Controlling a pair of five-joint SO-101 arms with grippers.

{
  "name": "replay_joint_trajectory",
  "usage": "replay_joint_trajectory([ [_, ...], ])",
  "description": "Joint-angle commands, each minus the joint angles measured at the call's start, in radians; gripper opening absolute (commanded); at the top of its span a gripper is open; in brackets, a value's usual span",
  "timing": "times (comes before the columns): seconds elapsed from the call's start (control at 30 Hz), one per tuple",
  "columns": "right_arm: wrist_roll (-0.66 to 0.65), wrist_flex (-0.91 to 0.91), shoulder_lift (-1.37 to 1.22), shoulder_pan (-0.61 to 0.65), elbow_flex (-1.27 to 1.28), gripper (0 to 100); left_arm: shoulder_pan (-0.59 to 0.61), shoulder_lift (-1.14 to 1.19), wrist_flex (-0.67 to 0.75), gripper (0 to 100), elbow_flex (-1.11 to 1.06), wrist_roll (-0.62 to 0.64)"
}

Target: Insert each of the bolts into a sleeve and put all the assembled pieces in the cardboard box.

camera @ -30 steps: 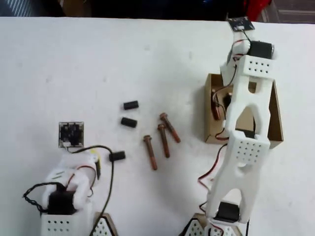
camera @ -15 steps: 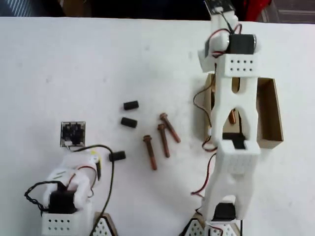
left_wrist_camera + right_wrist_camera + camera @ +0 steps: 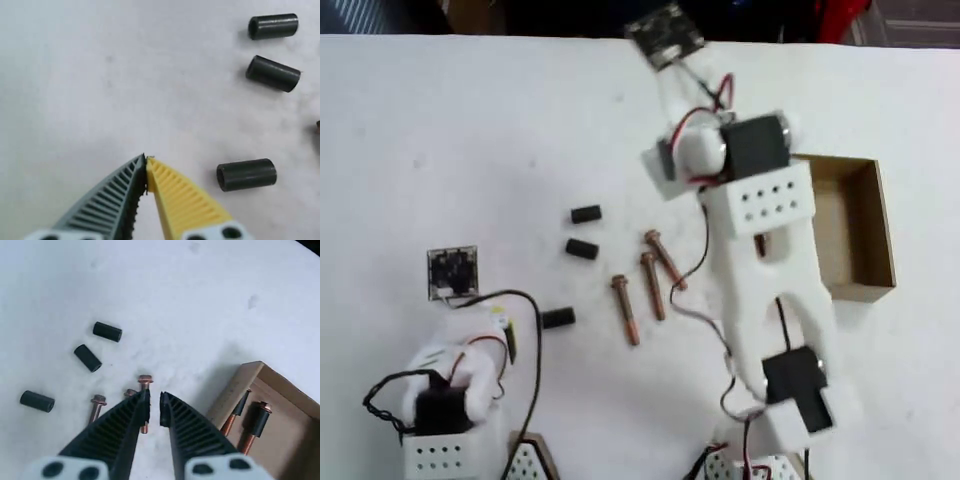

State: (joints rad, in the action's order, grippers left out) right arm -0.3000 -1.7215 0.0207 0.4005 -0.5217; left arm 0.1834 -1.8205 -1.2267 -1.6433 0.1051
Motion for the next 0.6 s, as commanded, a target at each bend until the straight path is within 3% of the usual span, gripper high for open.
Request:
replay_joint_trajectory([
  [0.0,0.005,-0.045,0.071,0.062,0.052,2.2,0.044,-0.008,0.023,2,0.005,-0.015],
  [0.57,0.005,0.076,0.071,0.282,0.381,2.2,0.216,-0.008,-0.014,2,0.005,-0.015],
])
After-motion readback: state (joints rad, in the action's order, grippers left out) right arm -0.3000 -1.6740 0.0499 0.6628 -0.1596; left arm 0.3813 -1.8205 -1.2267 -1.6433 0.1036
